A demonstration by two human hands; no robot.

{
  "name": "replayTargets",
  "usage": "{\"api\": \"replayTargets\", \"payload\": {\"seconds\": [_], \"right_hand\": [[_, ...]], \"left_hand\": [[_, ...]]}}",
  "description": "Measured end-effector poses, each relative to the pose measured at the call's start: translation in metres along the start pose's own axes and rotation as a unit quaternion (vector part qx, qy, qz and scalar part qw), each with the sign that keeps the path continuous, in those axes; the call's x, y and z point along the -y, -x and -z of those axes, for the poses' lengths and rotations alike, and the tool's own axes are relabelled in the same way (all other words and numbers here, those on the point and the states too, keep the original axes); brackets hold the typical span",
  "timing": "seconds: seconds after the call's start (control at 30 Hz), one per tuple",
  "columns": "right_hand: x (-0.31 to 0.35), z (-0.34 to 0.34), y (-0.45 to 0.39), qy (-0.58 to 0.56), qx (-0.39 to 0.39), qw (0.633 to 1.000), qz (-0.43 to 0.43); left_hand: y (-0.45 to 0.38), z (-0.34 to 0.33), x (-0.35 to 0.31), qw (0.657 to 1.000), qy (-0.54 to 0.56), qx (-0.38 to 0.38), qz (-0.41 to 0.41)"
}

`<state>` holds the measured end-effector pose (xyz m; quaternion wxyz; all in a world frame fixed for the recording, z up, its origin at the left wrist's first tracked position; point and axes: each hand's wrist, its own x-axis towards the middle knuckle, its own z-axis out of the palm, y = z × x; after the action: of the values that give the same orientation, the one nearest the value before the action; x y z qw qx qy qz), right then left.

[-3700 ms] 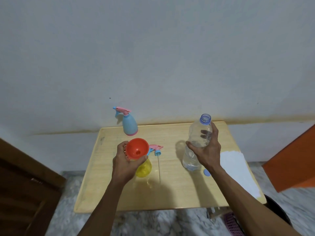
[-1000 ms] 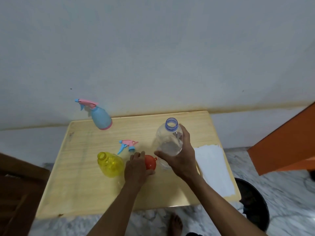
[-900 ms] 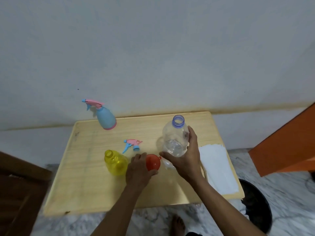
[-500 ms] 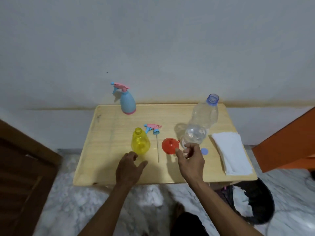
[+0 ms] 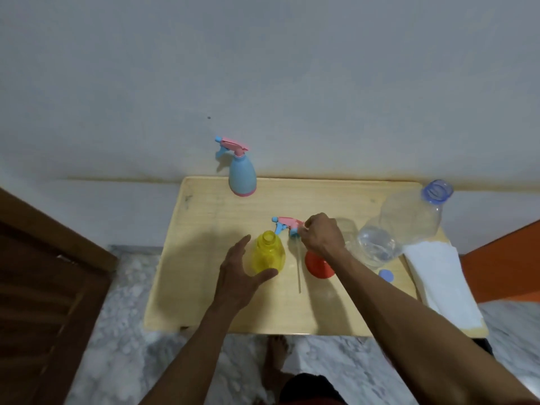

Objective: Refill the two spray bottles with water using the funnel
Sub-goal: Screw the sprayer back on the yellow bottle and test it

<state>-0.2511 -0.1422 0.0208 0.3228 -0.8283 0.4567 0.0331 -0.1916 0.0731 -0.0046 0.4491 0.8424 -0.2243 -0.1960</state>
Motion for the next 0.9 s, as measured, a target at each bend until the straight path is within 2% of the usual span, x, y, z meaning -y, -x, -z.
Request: {"api": "replayTargets", "payload": {"seconds": [0.2,0.57,0.77,0.9], "right_hand": [[-0.001,-0.023,-0.038,-0.006,0.042,0.998,-0.052],[0.005,-0.036,-0.053,-0.047,0.051,0.991,-0.113],[0.02,-0.008,-0.046,-0.154,-0.011,0.984,-0.091],[0.035,0.024,-0.031,-0.263,-0.071,0.96,-0.066]], "left_hand": [[-0.021,-0.005,0.008,0.999,0.025,0.037,0.0],[-0.028,-0.017,0.007,0.999,0.032,0.023,-0.015],[-0.028,-0.007,-0.003,0.997,0.065,-0.003,-0.04],[-0.028,0.005,-0.012,0.993,0.106,-0.047,-0.039]]}}
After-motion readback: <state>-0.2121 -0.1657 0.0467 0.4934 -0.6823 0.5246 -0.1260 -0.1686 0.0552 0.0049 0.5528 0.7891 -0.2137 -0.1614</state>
